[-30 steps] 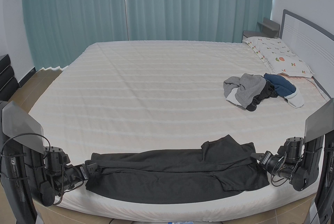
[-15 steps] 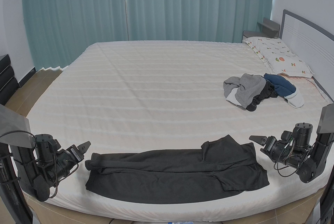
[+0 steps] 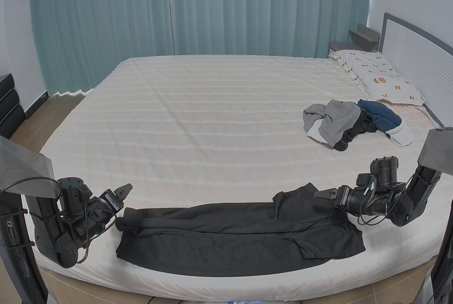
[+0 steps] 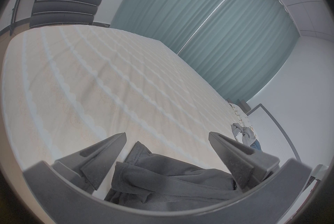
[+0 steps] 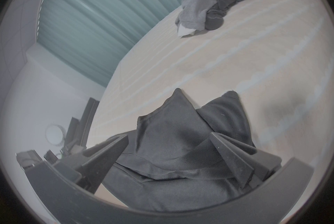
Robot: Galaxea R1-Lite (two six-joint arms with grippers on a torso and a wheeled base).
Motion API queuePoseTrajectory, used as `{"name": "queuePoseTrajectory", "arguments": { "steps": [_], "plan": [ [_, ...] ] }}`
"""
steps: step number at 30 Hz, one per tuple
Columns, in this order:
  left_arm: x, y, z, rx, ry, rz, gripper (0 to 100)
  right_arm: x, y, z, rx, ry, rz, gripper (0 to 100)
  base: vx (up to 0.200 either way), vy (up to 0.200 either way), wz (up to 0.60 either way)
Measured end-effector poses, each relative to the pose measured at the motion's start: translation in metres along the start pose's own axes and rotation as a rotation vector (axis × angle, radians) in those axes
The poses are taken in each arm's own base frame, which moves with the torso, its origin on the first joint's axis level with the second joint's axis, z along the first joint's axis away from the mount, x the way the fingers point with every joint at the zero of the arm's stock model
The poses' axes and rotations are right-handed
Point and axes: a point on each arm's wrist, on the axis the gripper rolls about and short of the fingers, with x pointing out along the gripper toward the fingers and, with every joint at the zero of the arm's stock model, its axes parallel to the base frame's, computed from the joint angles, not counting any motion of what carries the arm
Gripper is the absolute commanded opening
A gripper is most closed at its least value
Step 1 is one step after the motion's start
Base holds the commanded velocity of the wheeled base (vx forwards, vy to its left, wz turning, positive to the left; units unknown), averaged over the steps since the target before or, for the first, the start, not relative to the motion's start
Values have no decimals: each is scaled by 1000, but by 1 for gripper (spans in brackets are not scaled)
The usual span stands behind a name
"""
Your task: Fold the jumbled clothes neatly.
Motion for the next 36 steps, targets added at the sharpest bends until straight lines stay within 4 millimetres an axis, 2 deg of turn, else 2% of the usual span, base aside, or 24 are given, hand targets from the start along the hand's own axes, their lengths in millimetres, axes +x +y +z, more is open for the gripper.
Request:
{"name": "queuePoseTrajectory", "arguments": {
  "steps": [8,15,23,24,31,36],
  "plan": [
    [3,2,-3,-1,12,8,100,14,1,8,-45,50,-20,100,0,0,0],
    [3,2,-4,2,15,10,100,15,-3,19,-47,35,-36,100,0,0,0],
    [3,2,-4,2,16,10,100,25,-6,14,-48,54,-38,100,0,0,0],
    [3,2,-4,2,16,10,100,27,-6,13,-48,57,-39,0,0,0,0],
    [3,2,-4,3,16,10,100,31,-9,10,-45,66,-49,0,0,0,0],
    [3,2,-5,3,17,11,100,24,-10,13,-40,55,-54,0,0,0,0]
  ]
}}
